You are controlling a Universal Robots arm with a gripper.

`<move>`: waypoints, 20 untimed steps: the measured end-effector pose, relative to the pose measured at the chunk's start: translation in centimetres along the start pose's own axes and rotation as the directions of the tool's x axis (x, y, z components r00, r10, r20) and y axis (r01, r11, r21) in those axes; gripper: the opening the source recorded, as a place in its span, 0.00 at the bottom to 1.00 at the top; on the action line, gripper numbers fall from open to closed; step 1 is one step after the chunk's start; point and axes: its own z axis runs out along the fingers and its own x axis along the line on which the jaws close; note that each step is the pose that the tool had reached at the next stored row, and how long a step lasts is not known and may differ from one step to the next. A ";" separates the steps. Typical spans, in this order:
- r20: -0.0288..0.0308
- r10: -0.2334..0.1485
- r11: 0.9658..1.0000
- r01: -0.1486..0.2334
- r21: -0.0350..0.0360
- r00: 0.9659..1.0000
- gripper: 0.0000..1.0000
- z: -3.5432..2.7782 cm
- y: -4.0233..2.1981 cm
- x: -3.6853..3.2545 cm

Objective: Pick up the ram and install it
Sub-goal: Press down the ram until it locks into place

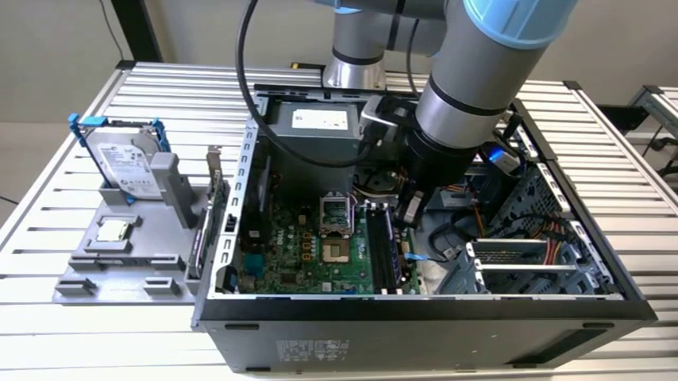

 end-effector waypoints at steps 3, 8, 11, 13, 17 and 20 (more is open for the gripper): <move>0.000 -0.005 1.000 0.005 0.000 1.000 0.00 0.00 0.00 0.00; -0.001 -0.013 1.000 0.013 0.000 1.000 0.00 0.00 0.00 0.00; -0.001 -0.018 1.000 0.018 0.000 1.000 0.00 0.00 0.00 0.00; -0.002 -0.022 1.000 0.022 0.000 1.000 0.00 0.00 0.00 0.00; -0.002 -0.028 1.000 0.028 0.000 1.000 0.00 0.00 0.00 0.00; -0.003 -0.034 0.999 0.034 0.000 0.999 0.00 0.00 0.00 0.00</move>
